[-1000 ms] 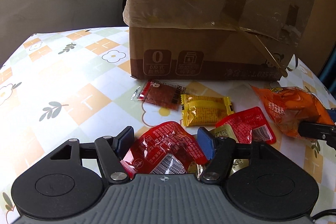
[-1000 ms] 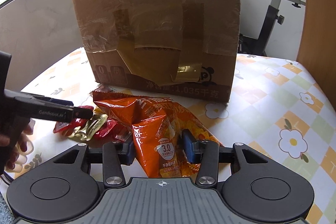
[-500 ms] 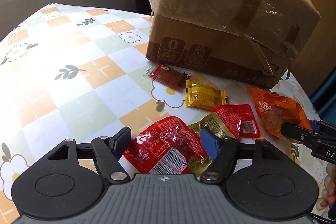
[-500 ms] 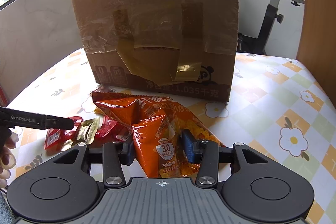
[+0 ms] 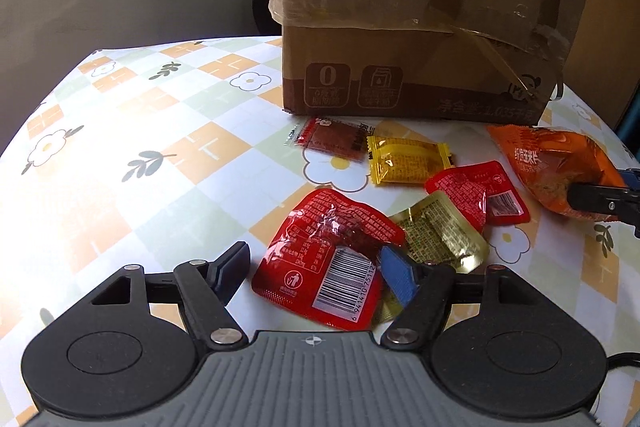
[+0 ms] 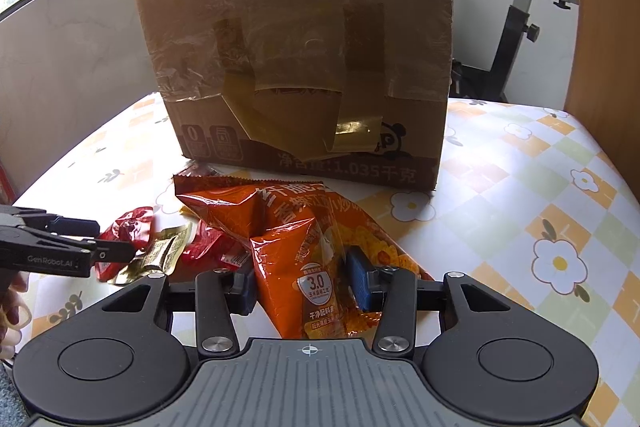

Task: Organize snacks
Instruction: 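Grasp the red packet with the left gripper while the right gripper holds the chip bag, then lift the red packet and the chip bag and carry them over the box, then open the right gripper to drop the chip bag while the left gripper releases the red packet, then withdraw both open grippers from the box toward the remaining snacks, then grasp the gold foil packet with the left gripper while the right gripper grasps the red packet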

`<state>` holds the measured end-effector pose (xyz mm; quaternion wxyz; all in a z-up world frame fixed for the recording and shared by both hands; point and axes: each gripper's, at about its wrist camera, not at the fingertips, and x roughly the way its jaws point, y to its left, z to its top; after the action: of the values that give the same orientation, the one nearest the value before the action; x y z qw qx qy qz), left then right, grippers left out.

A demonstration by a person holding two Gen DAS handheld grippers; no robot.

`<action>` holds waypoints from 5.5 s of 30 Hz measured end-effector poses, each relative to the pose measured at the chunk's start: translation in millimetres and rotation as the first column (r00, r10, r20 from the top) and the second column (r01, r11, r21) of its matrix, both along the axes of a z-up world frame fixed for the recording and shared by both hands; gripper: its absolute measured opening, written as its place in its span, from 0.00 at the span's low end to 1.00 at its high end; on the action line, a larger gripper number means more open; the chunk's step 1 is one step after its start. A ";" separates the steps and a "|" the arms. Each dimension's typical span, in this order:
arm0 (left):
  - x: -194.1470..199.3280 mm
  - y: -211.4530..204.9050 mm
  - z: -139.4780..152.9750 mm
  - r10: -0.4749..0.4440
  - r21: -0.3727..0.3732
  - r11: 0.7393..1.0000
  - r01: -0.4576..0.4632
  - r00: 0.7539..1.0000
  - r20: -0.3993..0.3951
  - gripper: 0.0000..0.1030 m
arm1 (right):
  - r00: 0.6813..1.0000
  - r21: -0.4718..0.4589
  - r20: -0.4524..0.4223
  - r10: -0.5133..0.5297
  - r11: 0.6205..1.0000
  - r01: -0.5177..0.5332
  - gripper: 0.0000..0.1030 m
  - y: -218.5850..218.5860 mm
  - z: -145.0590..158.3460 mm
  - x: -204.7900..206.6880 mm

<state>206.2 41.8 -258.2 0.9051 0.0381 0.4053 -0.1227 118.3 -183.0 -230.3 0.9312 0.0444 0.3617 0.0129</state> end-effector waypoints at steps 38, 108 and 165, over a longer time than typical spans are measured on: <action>-52.4 20.2 55.4 0.095 -0.170 0.983 -0.066 0.981 0.168 0.48 | 0.993 0.121 0.056 0.108 0.986 -0.115 0.31 7.8 30.0 -18.3; 58.0 20.9 163.6 0.021 -0.161 0.986 0.041 0.931 0.364 0.67 | 0.949 0.142 0.306 0.079 0.982 -0.128 0.57 -19.0 122.9 33.1; 0.8 -47.3 1.7 -0.204 -0.011 0.979 0.203 0.979 -0.014 0.68 | 0.978 -0.078 -0.109 0.178 0.979 -0.187 0.59 34.7 -19.0 23.0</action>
<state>207.0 -5.5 -256.5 0.8850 0.0742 0.4054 -0.2169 141.3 -148.3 -249.3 0.9074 -0.0293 0.4115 0.0800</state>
